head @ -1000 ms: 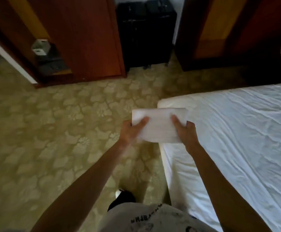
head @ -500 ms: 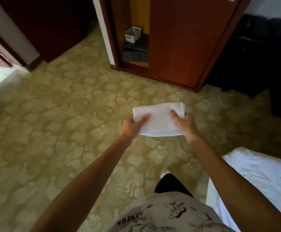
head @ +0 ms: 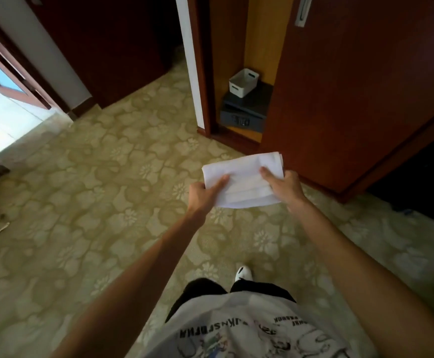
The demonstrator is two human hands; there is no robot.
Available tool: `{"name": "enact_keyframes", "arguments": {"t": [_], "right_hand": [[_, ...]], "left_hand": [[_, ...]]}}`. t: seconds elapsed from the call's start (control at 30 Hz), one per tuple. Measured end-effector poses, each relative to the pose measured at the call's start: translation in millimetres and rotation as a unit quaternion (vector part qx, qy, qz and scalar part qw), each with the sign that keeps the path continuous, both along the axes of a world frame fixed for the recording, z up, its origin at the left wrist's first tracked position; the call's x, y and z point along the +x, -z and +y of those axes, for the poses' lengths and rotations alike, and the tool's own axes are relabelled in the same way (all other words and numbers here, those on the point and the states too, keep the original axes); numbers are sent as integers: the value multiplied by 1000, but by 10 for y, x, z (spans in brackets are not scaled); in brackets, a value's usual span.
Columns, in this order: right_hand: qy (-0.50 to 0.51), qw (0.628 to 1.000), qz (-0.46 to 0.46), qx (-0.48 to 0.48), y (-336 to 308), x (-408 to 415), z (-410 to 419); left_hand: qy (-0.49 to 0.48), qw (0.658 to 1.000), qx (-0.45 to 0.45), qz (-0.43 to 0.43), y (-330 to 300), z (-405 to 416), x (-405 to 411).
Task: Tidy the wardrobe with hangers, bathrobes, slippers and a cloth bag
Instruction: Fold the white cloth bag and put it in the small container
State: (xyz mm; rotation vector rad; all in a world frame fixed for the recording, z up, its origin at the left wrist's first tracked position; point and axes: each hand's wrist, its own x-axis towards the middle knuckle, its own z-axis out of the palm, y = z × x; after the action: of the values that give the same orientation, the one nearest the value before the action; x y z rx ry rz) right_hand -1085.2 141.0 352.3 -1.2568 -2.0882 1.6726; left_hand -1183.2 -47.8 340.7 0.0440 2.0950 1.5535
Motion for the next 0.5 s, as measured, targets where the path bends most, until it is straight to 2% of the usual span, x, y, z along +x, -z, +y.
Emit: {"name": "enact_keyframes", "arguments": {"t": [0.27,0.5], "right_hand": [[-105,993,-24,-37,-29,-1860,1153],[-79,996,-9,-43,266,-3597,2193]], "left_hand": [[-82,996,20,-16,136,987,-1611],[-84,996,35,-12,352,2063,-3263]]}}
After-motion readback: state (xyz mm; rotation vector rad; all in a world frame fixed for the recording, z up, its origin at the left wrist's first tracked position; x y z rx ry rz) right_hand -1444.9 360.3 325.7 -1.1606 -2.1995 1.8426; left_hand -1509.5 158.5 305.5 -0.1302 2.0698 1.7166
